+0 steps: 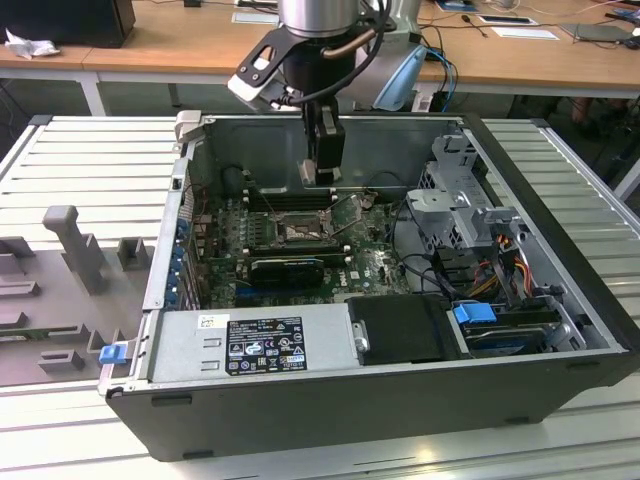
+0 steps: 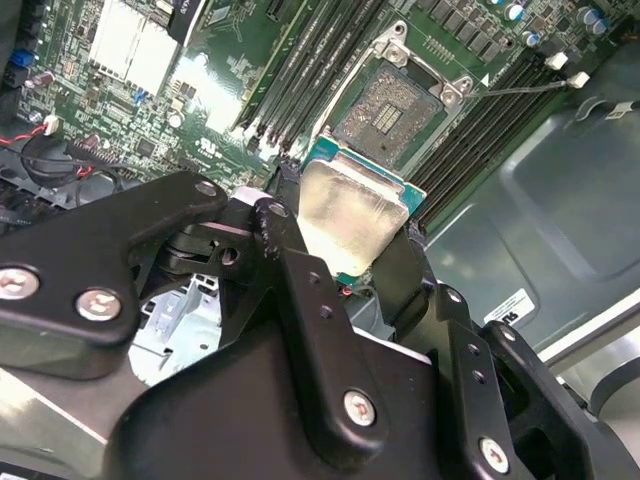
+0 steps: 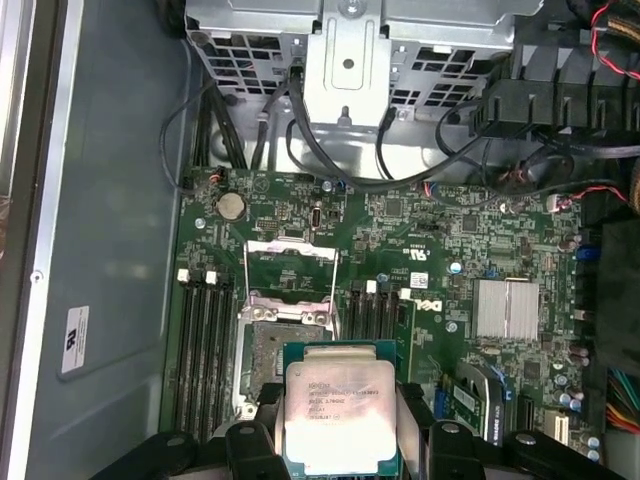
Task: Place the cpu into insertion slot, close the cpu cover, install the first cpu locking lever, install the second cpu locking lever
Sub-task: 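Place the cpu into insertion slot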
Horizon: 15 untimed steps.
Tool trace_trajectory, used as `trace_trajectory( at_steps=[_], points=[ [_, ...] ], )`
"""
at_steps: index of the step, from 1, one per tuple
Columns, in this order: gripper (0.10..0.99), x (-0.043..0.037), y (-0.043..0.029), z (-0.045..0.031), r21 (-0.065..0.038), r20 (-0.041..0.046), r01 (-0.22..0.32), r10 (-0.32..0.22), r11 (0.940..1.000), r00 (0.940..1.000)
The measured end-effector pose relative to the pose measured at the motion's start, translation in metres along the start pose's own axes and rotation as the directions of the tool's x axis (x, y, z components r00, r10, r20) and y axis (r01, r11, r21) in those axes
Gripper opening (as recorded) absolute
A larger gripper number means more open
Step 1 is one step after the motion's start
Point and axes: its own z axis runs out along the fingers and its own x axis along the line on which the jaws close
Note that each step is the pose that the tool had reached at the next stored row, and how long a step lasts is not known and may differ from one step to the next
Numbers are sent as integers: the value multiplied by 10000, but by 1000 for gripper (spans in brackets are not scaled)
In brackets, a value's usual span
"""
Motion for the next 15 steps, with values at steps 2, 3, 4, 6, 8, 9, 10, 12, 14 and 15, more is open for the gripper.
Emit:
trace_trajectory(
  at_steps=[2, 3, 4, 6, 8, 9, 10, 12, 14, 15],
  points=[
    [533, 0, -2, 18, -1, -2, 0, 0, 10000, 10000],
    [533, -1, -3, 34, 0, 0, 0, 0, 10000, 10000],
    [533, -1, -5, 57, -1, -2, 0, 0, 10000, 10000],
    [533, -1, -7, 86, 0, 0, 0, 0, 10000, 10000],
    [533, -2, -11, 124, 7, -1, -2, 2, 10000, 10000],
    [533, -1, -13, 144, 11, -1, -2, 2, 10000, 10000],
    [533, -1, -15, 175, 14, -1, -4, 4, 10000, 10000],
    [533, -2, -23, 254, 19, 10, -140, 140, 9999, 9999],
    [533, -3, -26, 280, 30, 13, -190, 190, 9998, 9998],
    [533, -3, -28, 296, 51, 14, -204, 204, 9998, 9998]
  ],
)
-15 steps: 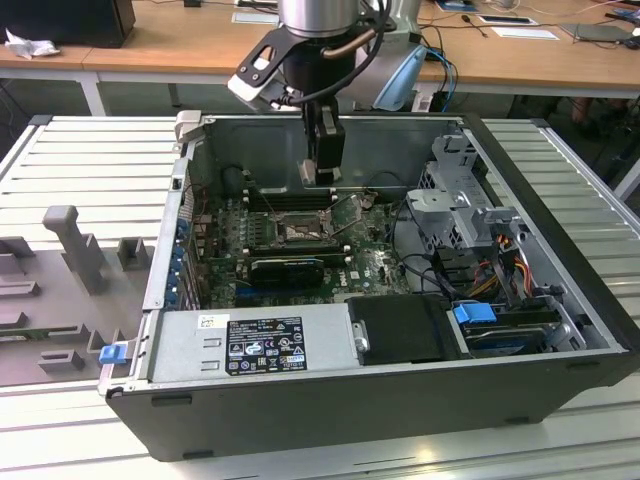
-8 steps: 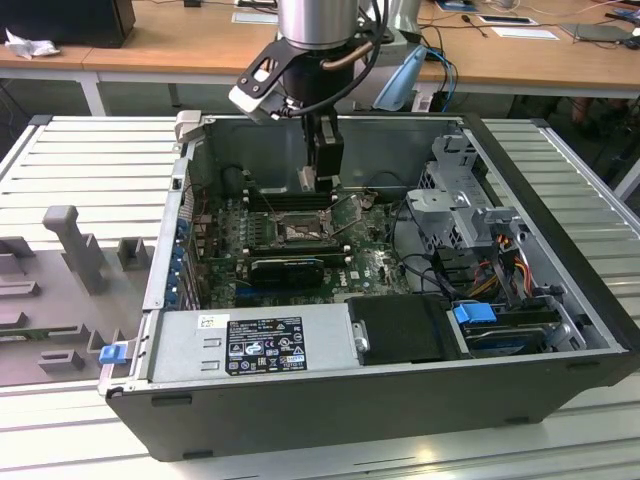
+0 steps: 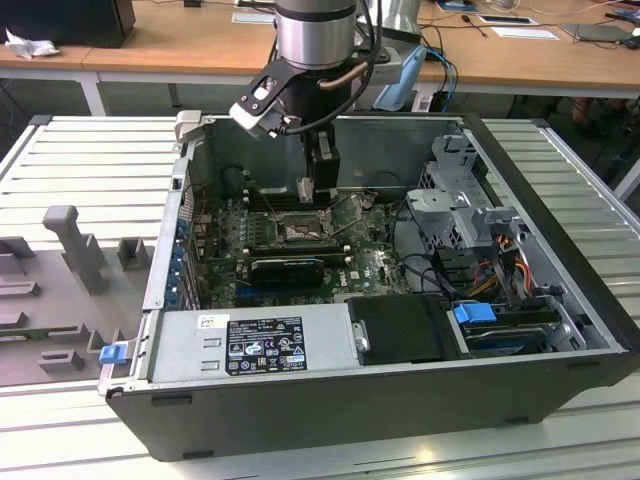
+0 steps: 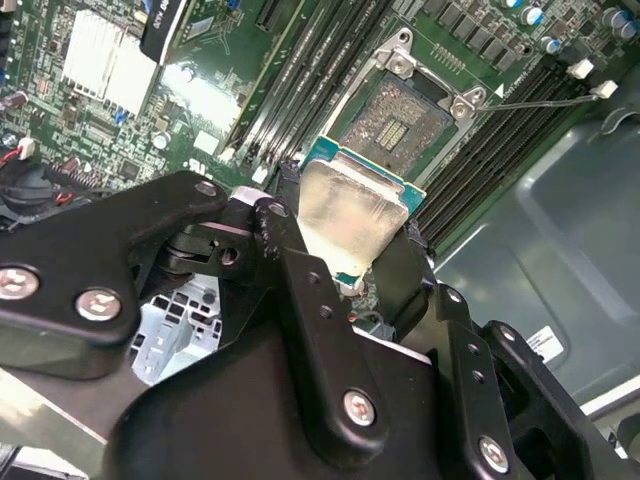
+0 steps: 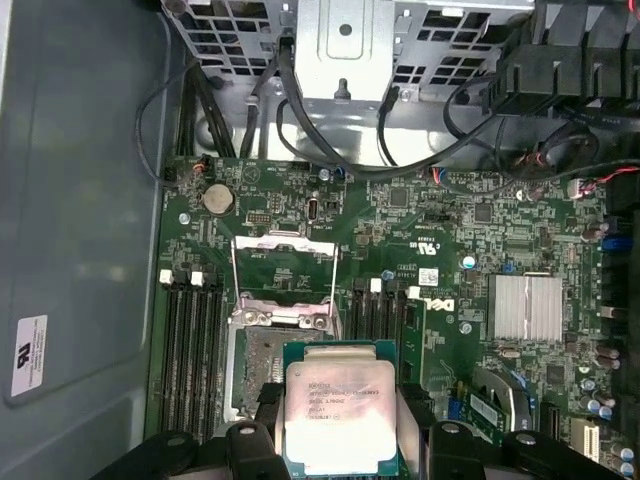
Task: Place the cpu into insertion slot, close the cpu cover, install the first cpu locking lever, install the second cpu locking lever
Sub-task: 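Place the cpu into insertion slot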
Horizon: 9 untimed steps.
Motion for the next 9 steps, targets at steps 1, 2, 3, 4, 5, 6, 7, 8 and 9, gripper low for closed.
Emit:
trace_trajectory(
  at_steps=[1, 2, 3, 4, 5, 6, 7, 8, 9],
  points=[
    [533, 0, -1, 10, 8, -1, -6, 6, 10000, 10000],
    [533, 0, -1, 18, 22, -1, -12, 12, 10000, 10000],
    [533, -1, -1, 23, 29, -1, -16, 16, 10000, 10000],
    [533, -1, -2, 27, 34, -2, -19, 19, 10000, 10000],
    [533, -1, -2, 32, 38, -2, -22, 22, 10000, 10000],
    [533, -1, -2, 36, 40, -2, -25, 25, 10000, 10000],
    [533, -1, -3, 46, 43, -2, -31, 31, 10000, 10000],
    [533, -1, -4, 52, 44, -1, -34, 34, 10000, 10000],
    [533, -1, -4, 59, 45, -2, -37, 37, 10000, 10000]
  ],
)
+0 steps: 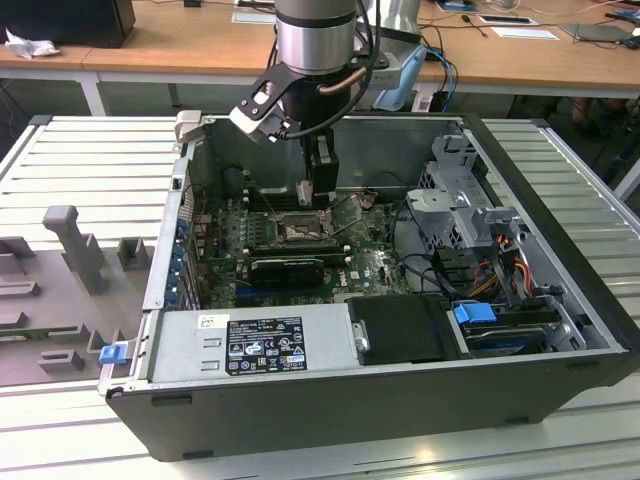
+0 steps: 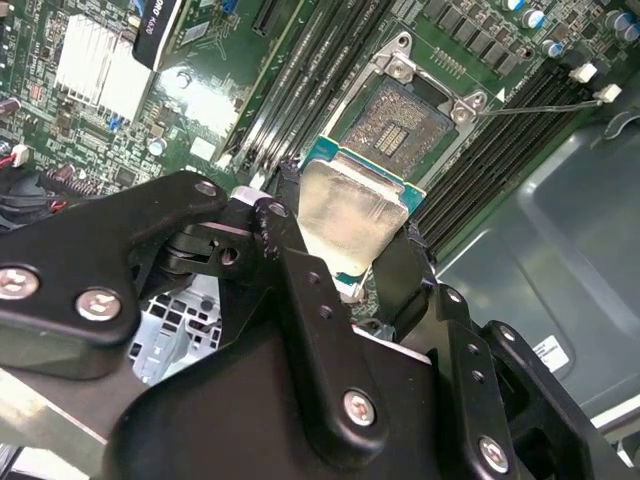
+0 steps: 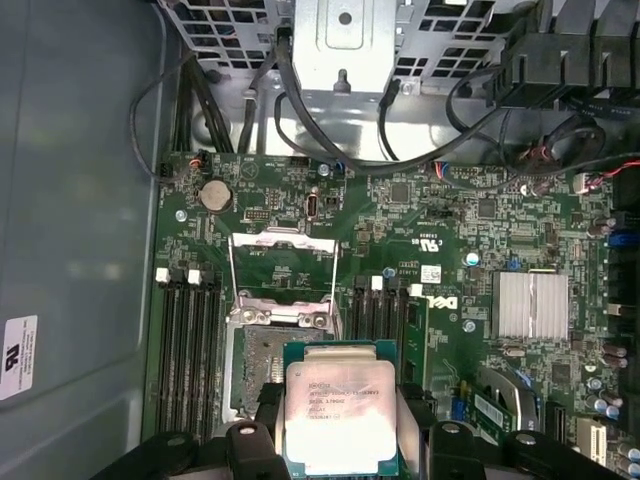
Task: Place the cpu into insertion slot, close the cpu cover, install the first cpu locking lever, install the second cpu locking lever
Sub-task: 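Place the cpu into insertion slot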
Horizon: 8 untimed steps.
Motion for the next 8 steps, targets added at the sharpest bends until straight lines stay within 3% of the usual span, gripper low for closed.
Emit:
trace_trajectory(
  at_steps=[8],
  points=[
    [533, -1, -4, 63, 8, 3, -40, 40, 10000, 10000]
  ],
)
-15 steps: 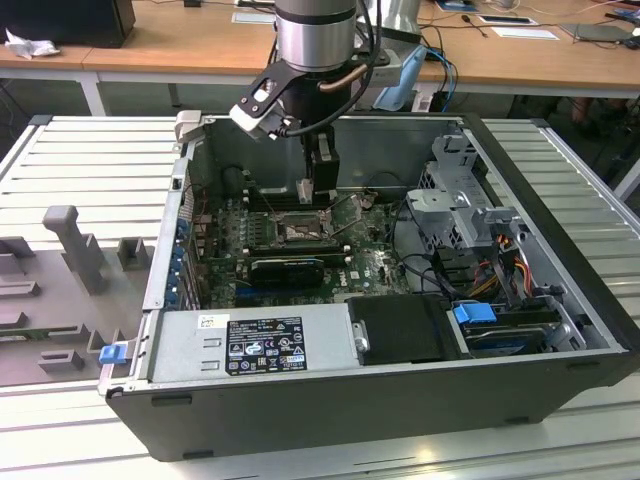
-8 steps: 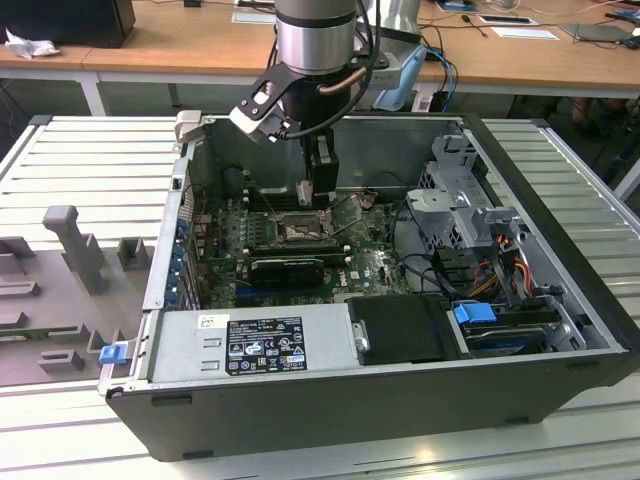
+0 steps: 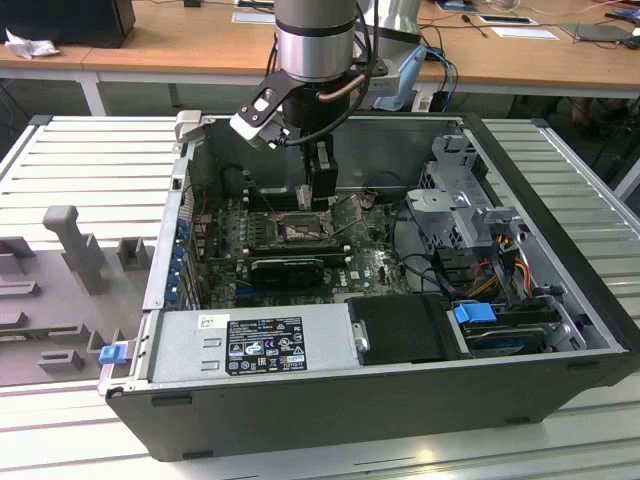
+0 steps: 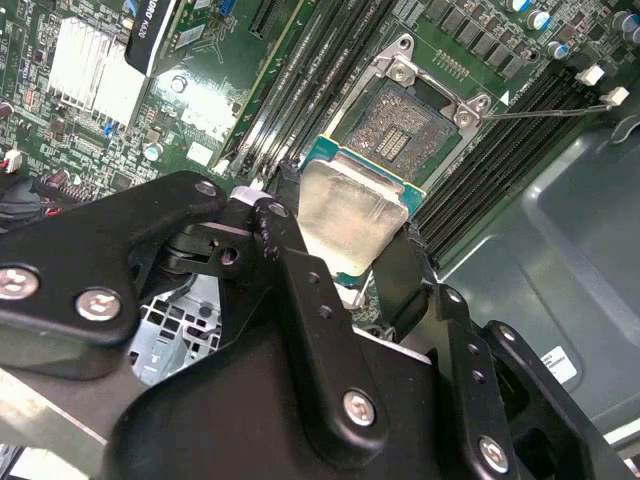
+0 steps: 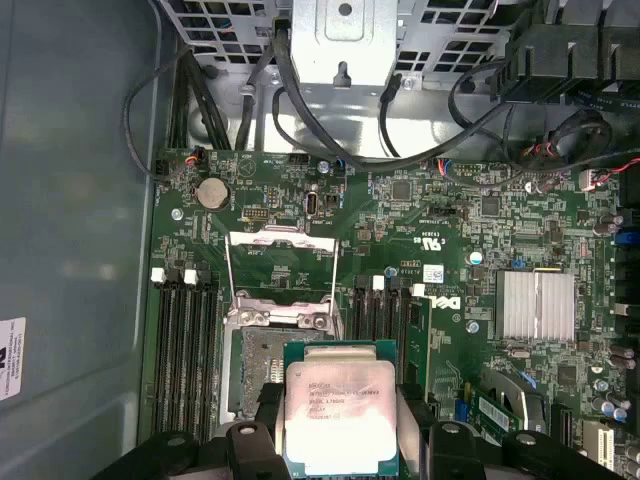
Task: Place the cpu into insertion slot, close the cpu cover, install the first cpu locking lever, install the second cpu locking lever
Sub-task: 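Place the cpu into insertion slot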
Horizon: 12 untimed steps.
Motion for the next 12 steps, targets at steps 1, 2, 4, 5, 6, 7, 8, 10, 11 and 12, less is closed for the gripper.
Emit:
trace_trajectory(
  at_steps=[1, 2, 4, 5, 6, 7, 8, 10, 11, 12],
  points=[
    [533, 0, 0, 6, 0, 1, -20, 20, 10000, 10000],
    [533, 1, -1, 21, 0, 4, -46, 46, 10000, 10000],
    [533, 1, -5, 67, -1, 10, -112, 112, 9999, 9999],
    [533, 8, -9, 106, -4, 18, -225, 225, 9997, 9997],
    [533, 16, -11, 143, -6, 27, -365, 365, 9993, 9993],
    [533, 23, -12, 163, -7, 31, -403, 403, 9992, 9992],
    [533, 24, -12, 175, -8, 31, -408, 408, 9992, 9992],
    [533, 26, -18, 190, -2, 32, -411, 411, 9992, 9992],
    [533, 27, -18, 198, 3, 31, -411, 411, 9992, 9991],
    [533, 28, -19, 210, 6, 31, -411, 411, 9992, 9991]
  ],
)
